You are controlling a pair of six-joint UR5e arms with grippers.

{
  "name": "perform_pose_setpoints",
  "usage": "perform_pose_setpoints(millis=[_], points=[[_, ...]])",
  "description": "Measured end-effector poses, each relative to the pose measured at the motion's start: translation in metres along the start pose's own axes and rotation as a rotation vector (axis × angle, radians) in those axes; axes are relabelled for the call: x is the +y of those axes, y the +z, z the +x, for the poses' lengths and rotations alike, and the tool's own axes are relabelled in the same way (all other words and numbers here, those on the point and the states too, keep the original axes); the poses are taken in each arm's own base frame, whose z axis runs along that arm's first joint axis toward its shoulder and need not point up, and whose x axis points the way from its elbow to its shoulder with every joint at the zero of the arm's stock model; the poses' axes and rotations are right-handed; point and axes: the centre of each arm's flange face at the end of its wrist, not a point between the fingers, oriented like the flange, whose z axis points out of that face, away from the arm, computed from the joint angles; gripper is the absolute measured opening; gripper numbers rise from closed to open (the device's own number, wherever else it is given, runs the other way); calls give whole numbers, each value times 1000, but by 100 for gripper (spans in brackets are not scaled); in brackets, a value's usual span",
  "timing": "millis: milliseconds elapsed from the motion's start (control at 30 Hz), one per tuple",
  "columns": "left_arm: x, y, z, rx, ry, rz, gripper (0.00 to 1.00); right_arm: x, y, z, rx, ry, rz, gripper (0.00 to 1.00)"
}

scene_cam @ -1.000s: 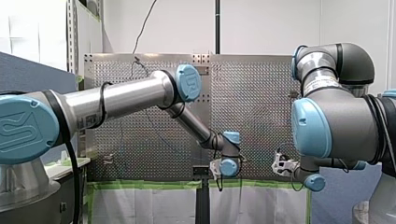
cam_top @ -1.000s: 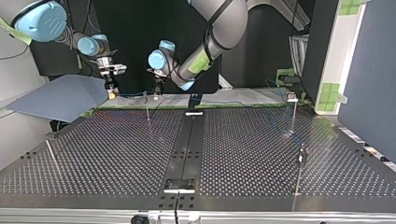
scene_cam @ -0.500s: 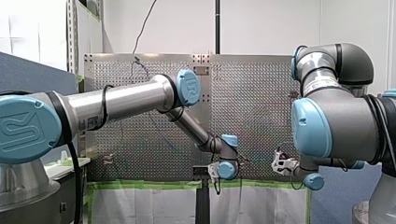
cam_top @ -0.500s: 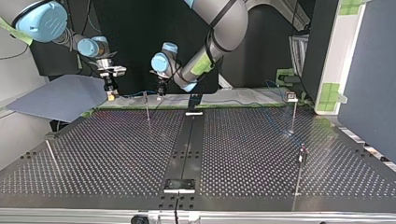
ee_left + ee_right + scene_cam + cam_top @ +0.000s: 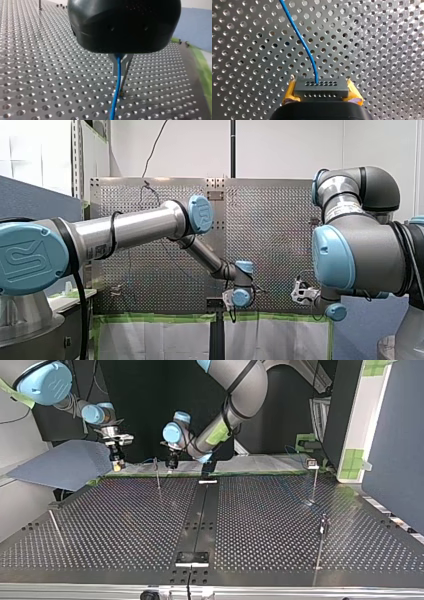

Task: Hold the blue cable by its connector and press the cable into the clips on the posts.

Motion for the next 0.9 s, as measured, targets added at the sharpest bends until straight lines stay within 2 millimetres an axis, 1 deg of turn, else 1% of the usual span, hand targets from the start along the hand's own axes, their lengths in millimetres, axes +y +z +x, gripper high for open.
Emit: perform_pose_setpoints(millis=[133,333,467,600,700,900], points=[[4,9,-8,-15,-6,-5,0,3,6,3,3,-3,6,0],[20,22,-18,-30,-11,-23,0,5,16,5,6,0,29,0],[27,26,-12,-19,-7,-28,0,4,20,0,3,-1,44,0],[28,26,1,5,1,-25,0,7,18,-15,-20,-1,34,0],[30,26,10,25,7,-20,0,10,17,-22,-30,3,28,0],[34,34,7,26,6,-16,0,16,24,-21,-24,3,27,0]])
